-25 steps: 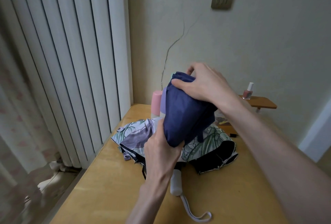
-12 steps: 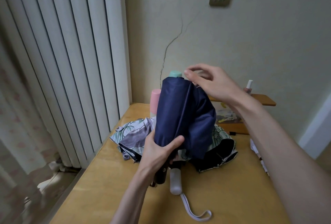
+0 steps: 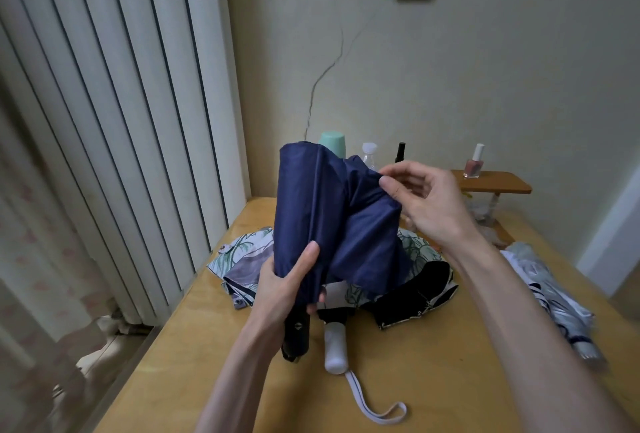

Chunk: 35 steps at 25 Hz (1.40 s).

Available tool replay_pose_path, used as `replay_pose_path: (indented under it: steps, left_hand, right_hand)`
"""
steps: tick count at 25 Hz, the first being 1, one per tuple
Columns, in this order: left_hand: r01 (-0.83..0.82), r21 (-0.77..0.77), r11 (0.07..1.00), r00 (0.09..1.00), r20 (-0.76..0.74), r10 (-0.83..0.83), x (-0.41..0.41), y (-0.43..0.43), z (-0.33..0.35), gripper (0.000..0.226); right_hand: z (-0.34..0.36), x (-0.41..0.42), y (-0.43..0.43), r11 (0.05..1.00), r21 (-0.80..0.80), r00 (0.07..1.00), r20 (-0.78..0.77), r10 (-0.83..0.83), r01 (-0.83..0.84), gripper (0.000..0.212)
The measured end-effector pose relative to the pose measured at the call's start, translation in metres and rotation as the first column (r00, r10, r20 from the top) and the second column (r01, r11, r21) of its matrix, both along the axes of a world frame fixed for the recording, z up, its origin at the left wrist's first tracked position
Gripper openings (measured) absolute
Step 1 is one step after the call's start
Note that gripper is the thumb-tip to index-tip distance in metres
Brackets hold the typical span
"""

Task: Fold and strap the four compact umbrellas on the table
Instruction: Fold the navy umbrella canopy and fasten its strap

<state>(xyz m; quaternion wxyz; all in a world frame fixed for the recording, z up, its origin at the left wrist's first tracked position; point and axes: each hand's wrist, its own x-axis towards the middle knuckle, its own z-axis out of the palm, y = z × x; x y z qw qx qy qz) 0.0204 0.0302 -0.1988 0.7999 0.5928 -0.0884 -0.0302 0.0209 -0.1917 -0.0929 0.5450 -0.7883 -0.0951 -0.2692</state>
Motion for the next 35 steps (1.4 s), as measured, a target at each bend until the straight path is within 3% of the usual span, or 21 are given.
replay_pose_path:
  steps: [2, 4, 7, 9, 11, 15, 19, 22, 24, 26, 27, 28, 30, 32, 33, 35]
  left_hand:
    - [-0.018, -0.023, 1.000, 1.000, -0.019, 0.018, -0.001, -0.001, 0.003, 0.055]
    - [-0.047, -0.048, 0.998, 0.998, -0.043, 0.044, 0.000, -0.003, 0.005, 0.050]
    - [-0.067, -0.045, 0.997, 0.997, -0.050, 0.065, 0.000, -0.005, 0.005, 0.045]
    - [-0.059, -0.027, 0.998, 0.997, -0.042, 0.058, -0.001, -0.006, 0.005, 0.045]
    - [-0.060, -0.018, 0.998, 0.997, -0.047, 0.060, -0.003, -0.009, 0.005, 0.044]
    - [-0.114, -0.001, 0.993, 0.992, -0.063, 0.114, 0.002, -0.011, 0.002, 0.046]
    - [-0.145, -0.039, 0.989, 0.985, -0.095, 0.141, 0.006, -0.010, -0.001, 0.047]
    - [-0.176, -0.069, 0.982, 0.979, -0.115, 0.167, 0.009, -0.006, -0.002, 0.051]
    - [-0.193, -0.054, 0.980, 0.974, -0.128, 0.185, 0.010, -0.004, -0.002, 0.050]
    - [-0.200, -0.038, 0.979, 0.973, -0.129, 0.193, 0.009, -0.005, -0.001, 0.046]
    - [-0.202, -0.030, 0.979, 0.972, -0.125, 0.197, 0.009, -0.006, -0.001, 0.044]
    - [-0.212, -0.025, 0.977, 0.971, -0.122, 0.208, 0.009, -0.006, -0.002, 0.044]
    - [-0.258, -0.026, 0.966, 0.959, -0.132, 0.252, 0.010, -0.006, -0.002, 0.047]
    - [-0.311, -0.035, 0.950, 0.939, -0.163, 0.302, 0.011, -0.005, 0.000, 0.045]
    - [-0.323, -0.045, 0.945, 0.935, -0.171, 0.312, 0.010, -0.005, 0.001, 0.042]
    - [-0.319, -0.053, 0.946, 0.937, -0.165, 0.307, 0.008, -0.004, 0.005, 0.043]
  right_hand:
    - [-0.008, -0.010, 0.002, 0.998, -0.061, 0.999, 0.022, 0.023, -0.022, 0.039]
    - [-0.023, -0.024, 0.007, 0.961, -0.276, 0.999, 0.038, 0.019, -0.007, 0.068]
    - [-0.057, -0.032, 0.021, 0.719, -0.677, 0.986, 0.152, -0.075, 0.159, 0.086]
    - [-0.075, -0.027, 0.028, 0.604, -0.745, 0.959, 0.239, -0.153, 0.282, 0.080]
    - [-0.086, -0.024, 0.032, 0.596, -0.716, 0.931, 0.306, -0.200, 0.363, 0.065]
    - [-0.094, -0.022, 0.027, 0.698, -0.534, 0.845, 0.498, -0.196, 0.477, 0.022]
    - [-0.093, -0.026, 0.028, 0.837, -0.231, 0.786, 0.528, -0.322, 0.497, 0.017]
    - [-0.093, -0.028, 0.021, 0.870, 0.076, 0.792, 0.382, -0.476, 0.487, 0.017]
    - [-0.095, -0.024, 0.015, 0.849, -0.063, 0.801, 0.373, -0.468, 0.525, 0.031]
    - [-0.096, -0.023, 0.015, 0.765, -0.330, 0.808, 0.438, -0.395, 0.553, 0.046]
    - [-0.095, -0.022, 0.016, 0.713, -0.388, 0.786, 0.491, -0.376, 0.584, 0.043]
    - [-0.095, -0.022, 0.016, 0.693, -0.372, 0.749, 0.547, -0.373, 0.617, 0.034]
    - [-0.095, -0.024, 0.017, 0.772, -0.159, 0.701, 0.559, -0.444, 0.616, 0.017]
    - [-0.094, -0.025, 0.015, 0.864, 0.126, 0.761, 0.424, -0.491, 0.487, 0.020]
    - [-0.093, -0.025, 0.016, 0.878, 0.176, 0.791, 0.381, -0.478, 0.446, 0.023]
    - [-0.093, -0.025, 0.017, 0.897, 0.112, 0.828, 0.350, -0.439, 0.428, 0.027]
